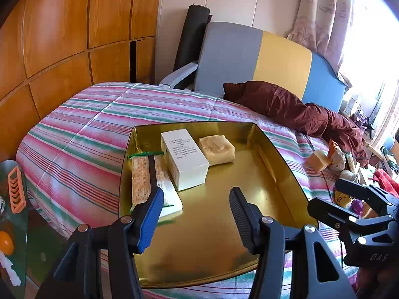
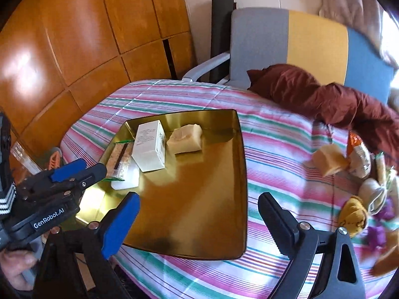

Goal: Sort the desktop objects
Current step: 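Place the cracker packet and yellow sponge into the gold tray, open both grippers, then move both grippers back toward the items on the bed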

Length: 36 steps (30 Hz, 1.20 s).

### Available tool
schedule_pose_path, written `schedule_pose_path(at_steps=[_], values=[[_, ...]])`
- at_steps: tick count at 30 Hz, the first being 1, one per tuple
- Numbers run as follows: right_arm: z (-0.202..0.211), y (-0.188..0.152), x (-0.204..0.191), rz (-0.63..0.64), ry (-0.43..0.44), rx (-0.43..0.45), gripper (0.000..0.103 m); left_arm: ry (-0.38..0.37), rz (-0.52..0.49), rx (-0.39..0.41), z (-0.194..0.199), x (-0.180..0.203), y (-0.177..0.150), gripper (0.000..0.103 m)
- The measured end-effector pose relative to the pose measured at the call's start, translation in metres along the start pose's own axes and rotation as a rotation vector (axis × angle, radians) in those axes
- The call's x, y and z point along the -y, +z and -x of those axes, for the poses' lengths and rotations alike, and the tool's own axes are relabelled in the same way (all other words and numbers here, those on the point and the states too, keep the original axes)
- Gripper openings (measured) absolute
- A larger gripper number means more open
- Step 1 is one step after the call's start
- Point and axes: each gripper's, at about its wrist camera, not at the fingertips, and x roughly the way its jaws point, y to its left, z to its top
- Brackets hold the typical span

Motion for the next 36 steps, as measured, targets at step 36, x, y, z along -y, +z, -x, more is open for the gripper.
schedule_pose_path(at_steps=[36], values=[[0.046,-0.021,0.113,-0.153,-0.251,0.068,0.097,-0.130,-0.176,-0.075,-0.016,0.061,-0.018,0.061]])
